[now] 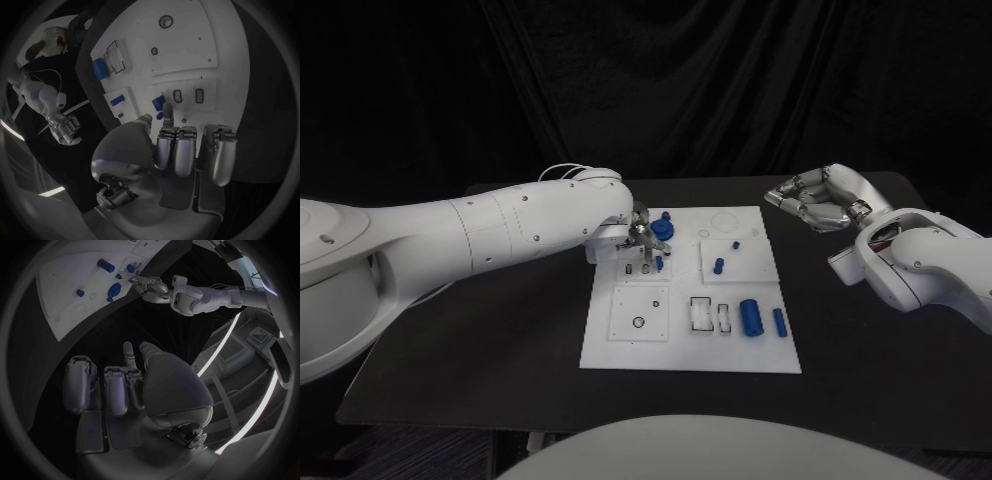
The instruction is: Assemble the parts on the task board
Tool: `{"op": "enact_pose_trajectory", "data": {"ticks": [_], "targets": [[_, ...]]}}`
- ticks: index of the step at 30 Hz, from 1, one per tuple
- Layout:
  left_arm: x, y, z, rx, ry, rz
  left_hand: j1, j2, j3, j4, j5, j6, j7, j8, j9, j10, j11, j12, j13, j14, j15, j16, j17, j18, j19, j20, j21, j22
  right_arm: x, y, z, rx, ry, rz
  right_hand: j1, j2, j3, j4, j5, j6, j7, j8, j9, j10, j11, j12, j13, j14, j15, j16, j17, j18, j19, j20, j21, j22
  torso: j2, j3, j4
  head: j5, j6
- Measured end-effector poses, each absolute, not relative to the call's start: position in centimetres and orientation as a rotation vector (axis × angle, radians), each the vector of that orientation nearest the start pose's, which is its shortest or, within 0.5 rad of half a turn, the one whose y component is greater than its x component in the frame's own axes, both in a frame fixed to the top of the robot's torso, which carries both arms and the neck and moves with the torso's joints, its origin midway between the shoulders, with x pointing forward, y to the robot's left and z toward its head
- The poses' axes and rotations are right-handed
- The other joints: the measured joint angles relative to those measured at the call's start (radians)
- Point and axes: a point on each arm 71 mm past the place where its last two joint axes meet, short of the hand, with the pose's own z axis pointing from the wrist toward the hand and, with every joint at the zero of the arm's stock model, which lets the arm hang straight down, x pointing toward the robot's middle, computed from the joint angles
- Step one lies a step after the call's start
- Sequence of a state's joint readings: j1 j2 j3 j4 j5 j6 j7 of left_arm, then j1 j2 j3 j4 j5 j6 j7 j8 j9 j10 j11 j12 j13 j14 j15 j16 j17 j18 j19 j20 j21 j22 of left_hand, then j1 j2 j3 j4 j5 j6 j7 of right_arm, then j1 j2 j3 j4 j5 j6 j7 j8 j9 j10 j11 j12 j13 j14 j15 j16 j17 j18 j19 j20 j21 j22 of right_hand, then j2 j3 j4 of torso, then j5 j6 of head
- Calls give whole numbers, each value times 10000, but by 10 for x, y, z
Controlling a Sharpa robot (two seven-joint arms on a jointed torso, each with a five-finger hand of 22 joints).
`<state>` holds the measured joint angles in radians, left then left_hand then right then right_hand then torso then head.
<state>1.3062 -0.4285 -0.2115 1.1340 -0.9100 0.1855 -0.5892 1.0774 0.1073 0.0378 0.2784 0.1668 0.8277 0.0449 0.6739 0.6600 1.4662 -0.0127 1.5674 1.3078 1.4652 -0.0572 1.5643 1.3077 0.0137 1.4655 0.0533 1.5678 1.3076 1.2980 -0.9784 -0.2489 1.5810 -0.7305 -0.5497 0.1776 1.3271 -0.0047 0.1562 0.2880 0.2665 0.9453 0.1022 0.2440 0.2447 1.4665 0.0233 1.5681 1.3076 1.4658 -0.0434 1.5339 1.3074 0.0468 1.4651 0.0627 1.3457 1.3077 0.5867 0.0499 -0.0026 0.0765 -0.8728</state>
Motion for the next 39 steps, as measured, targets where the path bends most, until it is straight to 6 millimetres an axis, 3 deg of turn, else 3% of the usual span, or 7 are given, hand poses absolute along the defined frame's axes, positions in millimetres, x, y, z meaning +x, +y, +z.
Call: {"op": "enact_pose_trajectory", "data": {"ticks": [17, 39], "targets": [[525, 120, -259, -1677, 24688, -3040, 39, 39, 43, -43, 83, 51, 51, -147, 41, 1, 2, 0, 0, 0, 1, 0, -1, 0, 0, 1, 0, 0, 466, -260, -197, 4591, 16021, 9310, 9, 9, 0, 0, 0, -1, 1, 0, 8, 0, 0, 0, -2, 0, 0, -44, 0, 0, 0, 0, -39, -1, -11, 0, 2, -86, 0], [524, 118, -262, -1599, 24774, -3128, 205, 40, 153, -152, 218, 122, 51, -356, 126, 2, 3, -1, -1, 0, 2, 0, -2, 1, 0, 1, 0, -1, 467, -258, -198, 4559, 16115, 9343, 8, 9, 0, 0, 0, -1, 1, 0, 6, 0, 0, 0, -3, 0, 0, -43, 0, 1, 0, 0, -39, -2, -1, 1, 8, -90, 0]]}}
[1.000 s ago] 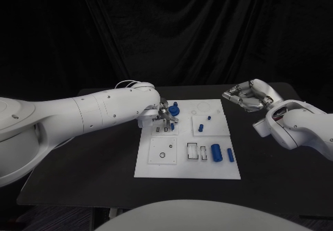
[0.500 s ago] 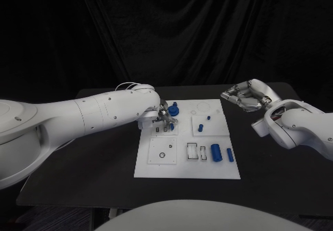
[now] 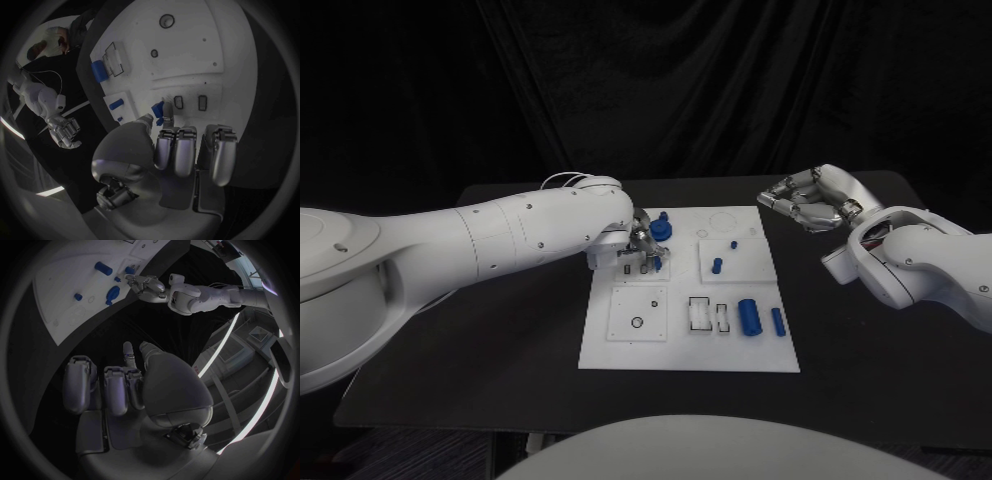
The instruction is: Assemble the parts on the task board
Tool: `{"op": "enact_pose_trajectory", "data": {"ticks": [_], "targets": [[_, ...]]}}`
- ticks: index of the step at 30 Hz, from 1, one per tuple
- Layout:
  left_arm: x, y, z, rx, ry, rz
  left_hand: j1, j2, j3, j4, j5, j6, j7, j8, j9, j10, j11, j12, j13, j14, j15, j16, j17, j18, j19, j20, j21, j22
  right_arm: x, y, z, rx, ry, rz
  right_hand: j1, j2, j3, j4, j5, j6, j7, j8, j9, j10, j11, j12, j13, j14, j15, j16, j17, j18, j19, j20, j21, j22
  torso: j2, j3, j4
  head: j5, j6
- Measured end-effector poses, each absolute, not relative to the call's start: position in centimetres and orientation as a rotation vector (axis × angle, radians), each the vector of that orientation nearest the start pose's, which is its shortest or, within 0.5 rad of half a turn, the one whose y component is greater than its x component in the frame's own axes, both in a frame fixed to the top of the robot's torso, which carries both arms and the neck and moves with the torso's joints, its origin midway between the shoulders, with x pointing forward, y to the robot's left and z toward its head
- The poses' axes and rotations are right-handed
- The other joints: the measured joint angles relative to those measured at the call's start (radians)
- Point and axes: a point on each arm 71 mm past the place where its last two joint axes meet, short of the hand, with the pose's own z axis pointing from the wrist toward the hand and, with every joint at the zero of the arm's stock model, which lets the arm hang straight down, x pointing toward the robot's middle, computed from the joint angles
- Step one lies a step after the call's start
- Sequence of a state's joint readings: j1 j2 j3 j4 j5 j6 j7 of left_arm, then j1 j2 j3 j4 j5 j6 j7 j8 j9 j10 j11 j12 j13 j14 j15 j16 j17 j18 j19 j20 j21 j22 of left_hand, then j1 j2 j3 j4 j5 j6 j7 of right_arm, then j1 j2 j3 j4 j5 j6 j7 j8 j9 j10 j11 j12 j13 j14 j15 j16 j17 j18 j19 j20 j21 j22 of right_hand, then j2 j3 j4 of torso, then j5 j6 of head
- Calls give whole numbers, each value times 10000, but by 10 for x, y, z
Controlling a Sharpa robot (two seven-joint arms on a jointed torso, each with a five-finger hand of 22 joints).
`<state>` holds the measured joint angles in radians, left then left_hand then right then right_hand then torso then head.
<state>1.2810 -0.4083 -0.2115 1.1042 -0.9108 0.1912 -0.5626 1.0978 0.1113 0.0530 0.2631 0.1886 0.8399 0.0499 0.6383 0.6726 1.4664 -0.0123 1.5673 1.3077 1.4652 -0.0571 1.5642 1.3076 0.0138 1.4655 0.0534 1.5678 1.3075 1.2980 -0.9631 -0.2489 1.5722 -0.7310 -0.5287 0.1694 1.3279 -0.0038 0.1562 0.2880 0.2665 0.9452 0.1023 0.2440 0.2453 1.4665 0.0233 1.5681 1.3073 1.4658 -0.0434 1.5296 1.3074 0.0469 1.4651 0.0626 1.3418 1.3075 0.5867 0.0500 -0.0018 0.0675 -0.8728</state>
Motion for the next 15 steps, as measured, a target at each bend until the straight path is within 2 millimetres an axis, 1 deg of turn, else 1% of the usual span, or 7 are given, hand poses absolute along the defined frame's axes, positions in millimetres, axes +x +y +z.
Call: {"op": "enact_pose_trajectory", "data": {"ticks": [5, 8, 10, 15], "targets": [[524, 117, -263, -1572, 24797, -3136, 0, 0, -1, -55, 0, 0, 0, -64, 13, 0, 0, 0, 0, 0, 0, 0, 0, 0, 0, 0, 0, 0, 467, -258, -199, 4564, 16138, 9338, 2, -2, 0, 0, 0, -3, -4, 0, 0, 0, 0, 0, 8, 0, 0, 0, 0, 0, 0, 0, 0, 0, 1, 0, 0, 2, 0], [524, 116, -263, -1541, 24818, -3149, 28, 28, 26, -83, 33, 0, 0, -103, 38, 0, 1, 0, 0, 0, 0, 0, 0, 1, 0, 0, 0, -1, 467, -258, -199, 4569, 16153, 9334, 43, -42, 0, 0, 0, -37, -38, 0, -1, 0, 0, 0, 7, 0, 0, 0, 0, -1, 0, 0, -22, 0, 0, 0, 0, 7, 0], [524, 116, -263, -1515, 24839, -3154, 77, -7, 68, -125, 41, 35, 36, -171, 64, 0, 1, 0, 0, 0, 0, 0, 0, 0, 0, 0, 0, 0, 467, -258, -199, 4572, 16166, 9332, 42, -42, 0, 0, 0, -37, -38, 0, -1, 0, 0, 0, 7, 0, 0, 0, 0, -1, 0, 0, -39, -1, -2, 0, 0, 7, 0], [523, 114, -263, -1424, 24908, -3160, 87, -17, 68, -124, 85, 35, 36, -171, 70, 1, 1, 0, 0, 0, 1, 0, 0, 0, 0, 0, 0, 0, 467, -258, -199, 4581, 16198, 9325, 96, 10, 27, -27, 0, -74, -1, 1, 11, 0, 0, 0, 6, 0, 0, 0, 0, -1, 0, 0, -39, -1, -5, 3, -1, -13, 0]]}}
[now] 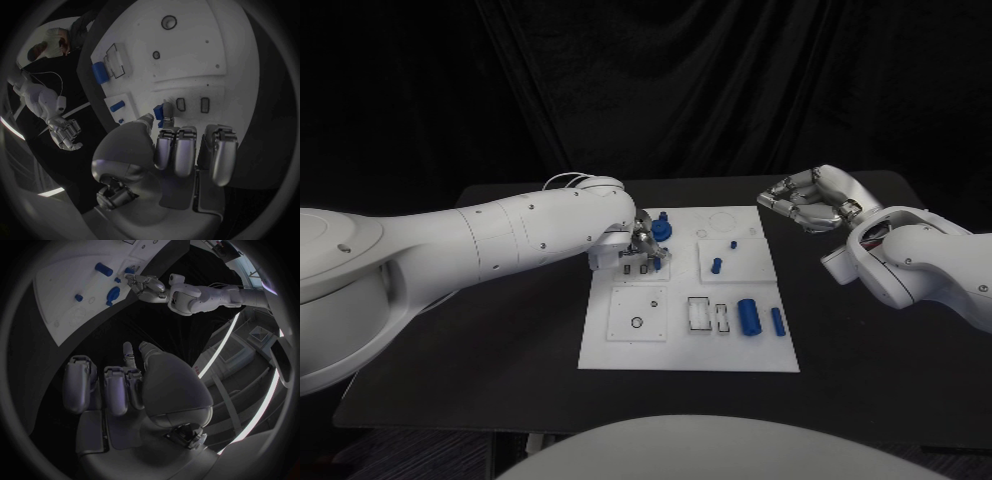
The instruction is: Assemble the parts on the task board
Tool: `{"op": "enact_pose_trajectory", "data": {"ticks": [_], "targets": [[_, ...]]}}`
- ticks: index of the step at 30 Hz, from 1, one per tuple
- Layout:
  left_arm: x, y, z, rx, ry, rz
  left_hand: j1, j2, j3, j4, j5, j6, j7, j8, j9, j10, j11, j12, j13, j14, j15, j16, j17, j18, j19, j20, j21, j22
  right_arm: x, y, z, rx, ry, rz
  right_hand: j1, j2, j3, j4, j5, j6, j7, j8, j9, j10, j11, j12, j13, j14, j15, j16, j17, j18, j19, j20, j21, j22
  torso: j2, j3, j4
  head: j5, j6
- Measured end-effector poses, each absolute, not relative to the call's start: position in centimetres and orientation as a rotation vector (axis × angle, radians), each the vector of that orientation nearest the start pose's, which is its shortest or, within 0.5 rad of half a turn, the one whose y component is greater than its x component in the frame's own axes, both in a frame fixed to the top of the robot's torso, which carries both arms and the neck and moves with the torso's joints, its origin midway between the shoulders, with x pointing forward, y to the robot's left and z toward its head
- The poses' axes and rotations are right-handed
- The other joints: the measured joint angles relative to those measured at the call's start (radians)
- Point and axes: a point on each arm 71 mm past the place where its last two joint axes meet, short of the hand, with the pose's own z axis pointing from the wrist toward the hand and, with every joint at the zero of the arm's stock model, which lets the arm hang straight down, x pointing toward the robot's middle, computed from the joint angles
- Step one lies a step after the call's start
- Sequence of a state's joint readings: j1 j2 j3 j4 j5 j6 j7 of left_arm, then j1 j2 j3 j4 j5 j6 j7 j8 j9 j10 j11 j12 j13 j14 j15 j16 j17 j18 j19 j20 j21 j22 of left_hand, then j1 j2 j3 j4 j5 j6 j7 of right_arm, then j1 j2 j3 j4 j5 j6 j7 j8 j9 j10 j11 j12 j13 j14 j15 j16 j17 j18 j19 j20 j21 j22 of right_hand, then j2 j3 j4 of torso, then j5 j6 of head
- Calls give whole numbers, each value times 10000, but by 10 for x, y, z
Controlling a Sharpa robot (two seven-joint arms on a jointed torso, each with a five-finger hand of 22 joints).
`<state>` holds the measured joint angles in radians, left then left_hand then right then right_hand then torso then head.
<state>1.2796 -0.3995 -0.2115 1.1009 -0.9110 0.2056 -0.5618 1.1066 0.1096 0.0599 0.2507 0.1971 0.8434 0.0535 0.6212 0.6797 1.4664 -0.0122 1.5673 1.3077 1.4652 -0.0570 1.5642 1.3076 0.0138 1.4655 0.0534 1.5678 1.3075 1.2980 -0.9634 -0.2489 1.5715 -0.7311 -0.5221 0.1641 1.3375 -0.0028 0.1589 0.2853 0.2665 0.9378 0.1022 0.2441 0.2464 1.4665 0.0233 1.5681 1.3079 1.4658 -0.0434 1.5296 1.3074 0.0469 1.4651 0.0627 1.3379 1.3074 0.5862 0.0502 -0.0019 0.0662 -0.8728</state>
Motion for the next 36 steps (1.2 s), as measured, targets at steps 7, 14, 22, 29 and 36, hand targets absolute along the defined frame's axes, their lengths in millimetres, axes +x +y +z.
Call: {"op": "enact_pose_trajectory", "data": {"ticks": [7, 14, 22, 29, 36], "targets": [[523, 113, -264, -1333, 25013, -3122, 140, 33, 166, -166, 104, 35, -35, -182, 101, 0, 0, 0, 0, 0, 0, 0, 0, 0, 0, 0, 0, 0, 467, -258, -199, 4584, 16257, 9329, 77, 1, 0, 0, 0, 0, 0, 36, 9, 0, 0, 0, -1, 0, 0, -40, 0, 0, 0, 0, -74, 0, -1, 0, -3, 12, 0], [522, 113, -264, -1290, 25063, -3112, 376, -126, 611, -604, 905, 147, -74, -520, 356, 1, 1, 0, -1, 0, 0, 0, 0, 1, 0, 0, 0, 0, 467, -257, -200, 4590, 16328, 9331, 77, 1, 0, 0, 49, -36, 36, 36, 8, 0, 0, 0, -2, 0, 0, -40, 0, 0, 0, 0, -79, 0, 3, 0, -6, -17, 0], [522, 114, -264, -1301, 25062, -3116, 454, -463, 1889, -1133, 1958, 308, -91, -936, 799, 4, -71, -1, -1, -1, -75, 0, 0, 1, 1, -74, 0, 0, 467, -258, -200, 4613, 16405, 9309, 77, 2, 0, 0, 47, -71, 1, 36, 8, 0, 0, 0, -3, 0, 0, -40, 0, 0, 0, 0, -79, -1, 5, -4, -1, -34, 0], [520, 116, -264, -1325, 25059, -3152, 89, -931, 2951, -1380, 2591, 413, -89, -1133, 1291, 4, -71, -1, -2, -1, -75, 0, -1, 1, 1, -74, 0, 0, 467, -259, -201, 4651, 16468, 9266, 77, 1, 0, 0, 47, -71, 0, 36, 7, 0, 0, 0, -4, 0, 0, -85, 0, 0, 0, 0, -136, -1, 5, -6, -2, -17, 0], [517, 123, -264, -1448, 25012, -3166, -189, -1210, 3481, -1376, 2828, 473, -76, -1260, 1661, 4, -71, -1, -2, -1, -74, 0, 0, 1, 1, -74, 0, 0, 467, -260, -201, 4690, 16532, 9228, 76, 1, 0, 0, 46, -71, 1, 36, 7, 0, 0, 0, -4, 0, 0, -82, 0, 0, 0, 0, -136, -1, 4, -6, -3, -12, 0]]}}
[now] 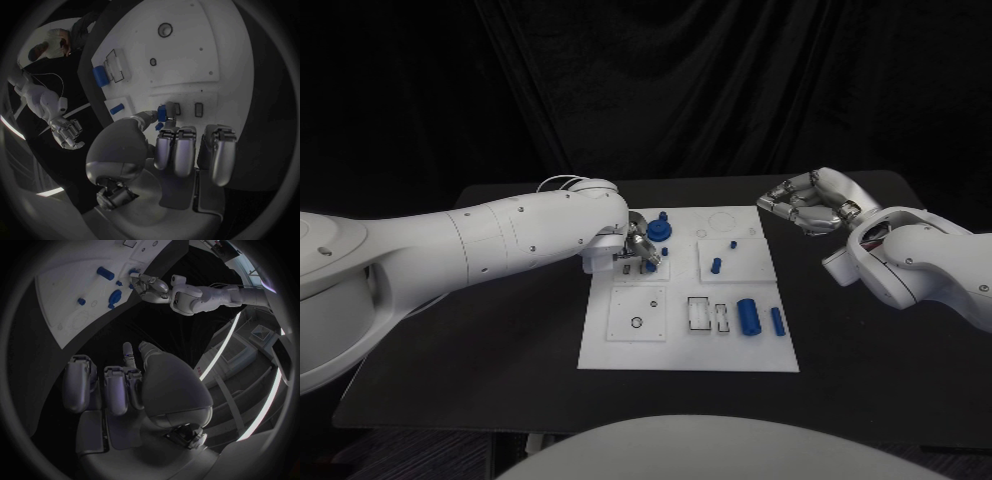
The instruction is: Assemble the parts on the task board
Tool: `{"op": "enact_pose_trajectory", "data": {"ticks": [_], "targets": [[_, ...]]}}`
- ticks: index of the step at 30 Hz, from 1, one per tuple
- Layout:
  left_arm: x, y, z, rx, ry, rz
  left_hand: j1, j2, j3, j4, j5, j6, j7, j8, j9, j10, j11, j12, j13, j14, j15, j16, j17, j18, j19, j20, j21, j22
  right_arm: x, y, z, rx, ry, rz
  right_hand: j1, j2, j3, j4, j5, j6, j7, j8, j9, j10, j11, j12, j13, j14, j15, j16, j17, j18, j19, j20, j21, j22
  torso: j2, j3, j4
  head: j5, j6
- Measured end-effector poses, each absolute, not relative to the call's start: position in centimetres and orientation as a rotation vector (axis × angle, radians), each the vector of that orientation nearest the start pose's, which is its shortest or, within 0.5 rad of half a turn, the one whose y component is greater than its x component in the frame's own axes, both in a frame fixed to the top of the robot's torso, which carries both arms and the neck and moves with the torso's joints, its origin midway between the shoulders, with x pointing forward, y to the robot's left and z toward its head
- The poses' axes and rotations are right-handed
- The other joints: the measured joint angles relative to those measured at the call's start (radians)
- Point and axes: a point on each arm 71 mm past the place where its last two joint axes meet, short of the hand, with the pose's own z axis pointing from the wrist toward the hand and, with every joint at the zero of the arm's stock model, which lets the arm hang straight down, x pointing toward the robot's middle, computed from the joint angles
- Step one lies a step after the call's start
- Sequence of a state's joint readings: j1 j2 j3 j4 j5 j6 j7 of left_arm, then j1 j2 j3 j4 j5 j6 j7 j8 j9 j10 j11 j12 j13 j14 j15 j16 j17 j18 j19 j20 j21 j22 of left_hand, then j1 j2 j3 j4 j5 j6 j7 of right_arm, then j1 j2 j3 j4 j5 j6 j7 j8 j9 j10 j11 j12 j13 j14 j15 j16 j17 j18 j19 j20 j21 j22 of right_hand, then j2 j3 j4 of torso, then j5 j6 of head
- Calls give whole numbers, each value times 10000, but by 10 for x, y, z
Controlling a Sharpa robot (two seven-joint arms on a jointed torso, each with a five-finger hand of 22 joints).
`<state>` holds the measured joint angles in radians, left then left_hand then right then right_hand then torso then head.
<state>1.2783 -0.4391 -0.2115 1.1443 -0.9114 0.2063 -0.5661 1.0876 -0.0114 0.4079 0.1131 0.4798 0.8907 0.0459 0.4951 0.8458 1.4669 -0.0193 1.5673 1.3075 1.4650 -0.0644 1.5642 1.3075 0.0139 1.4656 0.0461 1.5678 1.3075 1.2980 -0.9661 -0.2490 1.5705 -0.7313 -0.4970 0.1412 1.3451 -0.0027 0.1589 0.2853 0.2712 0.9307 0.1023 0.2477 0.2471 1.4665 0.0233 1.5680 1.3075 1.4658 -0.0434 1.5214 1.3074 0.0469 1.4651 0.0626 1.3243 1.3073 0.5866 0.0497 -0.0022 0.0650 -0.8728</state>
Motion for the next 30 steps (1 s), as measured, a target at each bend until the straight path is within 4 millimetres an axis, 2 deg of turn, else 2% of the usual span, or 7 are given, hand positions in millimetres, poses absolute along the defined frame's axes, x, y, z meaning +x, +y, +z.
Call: {"op": "enact_pose_trajectory", "data": {"ticks": [9, 21, 30], "targets": [[512, 133, -263, -1709, 24872, -3160, -224, -12, 317, -128, 7, 66, -30, -66, 154, 0, 0, 0, 0, 0, 1, 0, 0, 0, 0, 0, 0, 0, 467, -261, -202, 4737, 16642, 9179, 0, 0, 0, 0, -1, 0, 0, 0, 8, 0, 0, 0, -1, 0, 0, 1, 0, 0, 0, 0, 0, 0, 0, 1, 0, 103, 0], [511, 145, -262, -2177, 24623, -2951, -291, 2, 354, -110, -48, 84, -11, -106, 177, 0, 1, 0, 0, 0, 1, 0, 0, -1, 0, 1, 0, 0, 467, -261, -203, 4759, 16797, 9155, 0, 0, 0, 0, 36, 0, 0, 0, 7, 0, 0, 0, -2, 0, 0, -45, 0, 0, 0, 0, -57, 0, -5, 4, 22, 94, 0], [514, 150, -262, -2413, 24468, -2852, -357, 15, 383, -83, -94, 93, 1, -154, 191, 0, 1, 0, 0, 0, 2, 0, 0, -1, 0, 1, 0, -1, 468, -260, -204, 4755, 16903, 9153, 0, 0, 0, 0, 36, 0, 0, 0, 6, 0, 0, 0, -2, 0, 0, -45, 0, -1, 0, 0, -97, 0, -1, 0, 10, 160, 0]]}}
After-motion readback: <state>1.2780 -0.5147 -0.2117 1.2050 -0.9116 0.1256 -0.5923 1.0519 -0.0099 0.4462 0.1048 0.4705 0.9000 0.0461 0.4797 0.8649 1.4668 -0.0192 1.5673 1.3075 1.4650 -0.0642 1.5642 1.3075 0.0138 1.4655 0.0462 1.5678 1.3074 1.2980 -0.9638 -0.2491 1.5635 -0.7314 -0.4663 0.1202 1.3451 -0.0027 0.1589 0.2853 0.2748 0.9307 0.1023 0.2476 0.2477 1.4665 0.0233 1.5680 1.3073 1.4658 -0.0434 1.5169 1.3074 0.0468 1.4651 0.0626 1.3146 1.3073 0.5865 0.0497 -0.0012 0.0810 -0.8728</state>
